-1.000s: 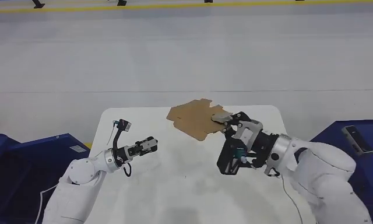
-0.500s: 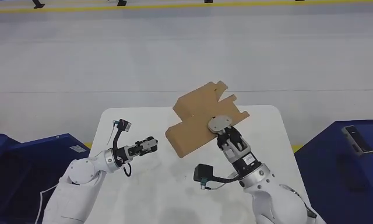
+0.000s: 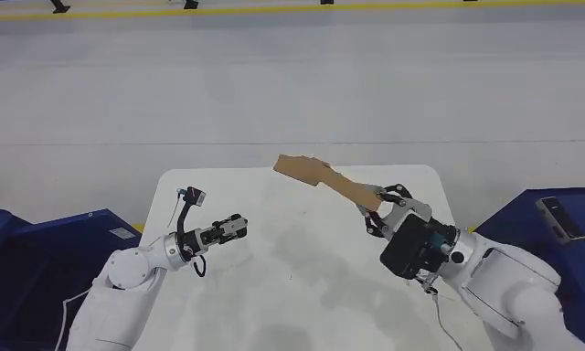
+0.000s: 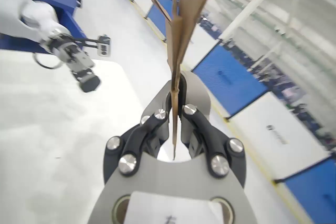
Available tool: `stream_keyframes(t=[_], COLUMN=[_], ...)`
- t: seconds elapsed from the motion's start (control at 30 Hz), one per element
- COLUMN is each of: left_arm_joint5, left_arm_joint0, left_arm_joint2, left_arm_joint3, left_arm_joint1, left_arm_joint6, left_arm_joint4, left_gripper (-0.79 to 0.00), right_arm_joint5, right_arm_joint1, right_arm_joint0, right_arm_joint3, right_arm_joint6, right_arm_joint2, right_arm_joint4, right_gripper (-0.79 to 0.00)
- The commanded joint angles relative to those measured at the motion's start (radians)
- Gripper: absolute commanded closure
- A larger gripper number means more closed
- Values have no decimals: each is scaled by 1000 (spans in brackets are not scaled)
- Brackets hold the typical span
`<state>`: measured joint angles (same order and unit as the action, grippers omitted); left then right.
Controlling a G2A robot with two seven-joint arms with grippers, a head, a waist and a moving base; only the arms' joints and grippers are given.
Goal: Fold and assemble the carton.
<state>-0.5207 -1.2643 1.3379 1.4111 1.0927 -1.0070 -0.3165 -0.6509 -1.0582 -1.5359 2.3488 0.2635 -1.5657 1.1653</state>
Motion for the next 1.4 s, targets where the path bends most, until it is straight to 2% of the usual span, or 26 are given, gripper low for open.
stream_keyframes(t=[0.0, 0.1, 0.17, 0.27, 0.37, 0.47, 0.77, 0.8, 0.9, 0.97, 1.07, 1.13, 1.23, 1.37], left_arm_joint5=[0, 0, 0, 0, 0, 0, 0, 0, 0, 0, 0, 0, 0, 0], left_arm_joint0=[0, 0, 0, 0, 0, 0, 0, 0, 0, 0, 0, 0, 0, 0], left_arm_joint2=[0, 0, 0, 0, 0, 0, 0, 0, 0, 0, 0, 0, 0, 0], left_arm_joint3=[0, 0, 0, 0, 0, 0, 0, 0, 0, 0, 0, 0, 0, 0], left_arm_joint1=[0, 0, 0, 0, 0, 0, 0, 0, 0, 0, 0, 0, 0, 0], left_arm_joint6=[0, 0, 0, 0, 0, 0, 0, 0, 0, 0, 0, 0, 0, 0], left_arm_joint4=[0, 0, 0, 0, 0, 0, 0, 0, 0, 0, 0, 0, 0, 0], left_gripper=[-785, -785, -785, -785, -785, -785, -785, -785, -785, -785, -785, -785, -785, -785], right_arm_joint5=[-18, -16, 11, 61, 112, 127, 127, 134, 173, 237, 409, 607, 890, 1146], right_arm_joint1=[8, 25, 34, 40, 44, 46, 46, 44, 43, 42, 37, 33, 19, -6], right_arm_joint0=[-6, 57, 112, 171, 220, 255, 255, 250, 246, 253, 279, 304, 340, 362], right_arm_joint3=[-16, -101, -156, -257, -342, -389, -389, -382, -387, -410, -495, -563, -674, -770], right_arm_joint6=[183, 394, 516, 617, 709, 770, 770, 743, 747, 778, 833, 855, 819, 755], right_arm_joint2=[-20, -4, 18, 69, 112, 136, 136, 140, 135, 127, 124, 153, 228, 344], right_arm_joint4=[-398, -758, -922, -1156, -1321, -1356, -1356, -1389, -1668, -1897, -2264, -2479, -2755, -3031], right_gripper=[0, 0, 0, 0, 0, 0, 0, 0, 0, 0, 0, 0, 0, 0])
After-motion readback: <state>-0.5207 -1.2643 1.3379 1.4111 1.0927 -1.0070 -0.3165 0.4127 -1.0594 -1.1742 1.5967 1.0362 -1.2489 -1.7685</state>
